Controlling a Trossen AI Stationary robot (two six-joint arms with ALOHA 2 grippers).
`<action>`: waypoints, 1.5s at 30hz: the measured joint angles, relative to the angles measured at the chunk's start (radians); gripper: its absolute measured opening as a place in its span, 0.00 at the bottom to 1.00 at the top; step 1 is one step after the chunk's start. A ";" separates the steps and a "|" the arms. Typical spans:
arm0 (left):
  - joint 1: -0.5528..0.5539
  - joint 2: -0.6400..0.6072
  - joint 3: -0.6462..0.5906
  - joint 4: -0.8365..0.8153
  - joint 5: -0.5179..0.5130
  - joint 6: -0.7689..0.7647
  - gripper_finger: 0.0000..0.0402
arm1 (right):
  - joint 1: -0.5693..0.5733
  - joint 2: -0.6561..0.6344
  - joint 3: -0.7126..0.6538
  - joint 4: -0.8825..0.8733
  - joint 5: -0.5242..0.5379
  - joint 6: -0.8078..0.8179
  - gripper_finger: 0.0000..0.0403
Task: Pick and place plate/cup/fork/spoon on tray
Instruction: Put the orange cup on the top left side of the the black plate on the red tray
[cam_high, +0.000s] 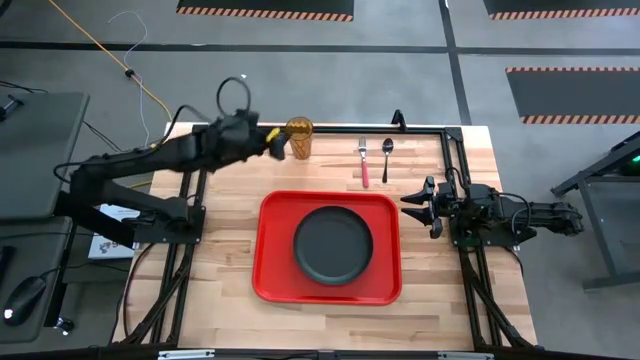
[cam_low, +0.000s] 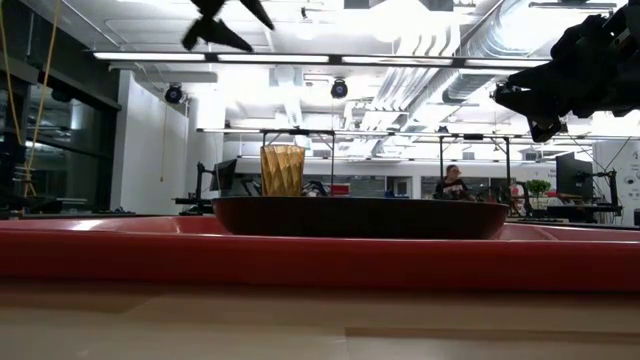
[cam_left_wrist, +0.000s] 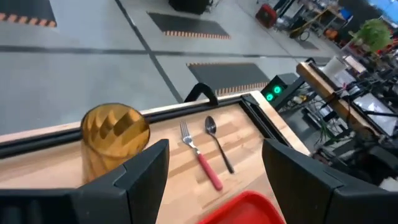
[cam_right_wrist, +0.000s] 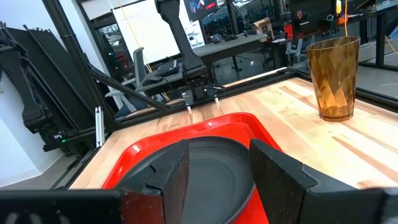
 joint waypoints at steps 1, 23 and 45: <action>0.034 0.031 0.023 -0.003 0.036 0.011 0.61 | 0.000 0.000 0.000 0.000 0.000 0.001 0.40; 0.387 0.464 0.192 -0.243 0.293 -0.001 0.61 | 0.000 0.000 0.000 0.000 0.000 0.001 0.40; 0.395 0.559 0.192 -0.218 0.302 -0.142 0.37 | 0.000 0.000 0.000 0.000 0.000 0.001 0.40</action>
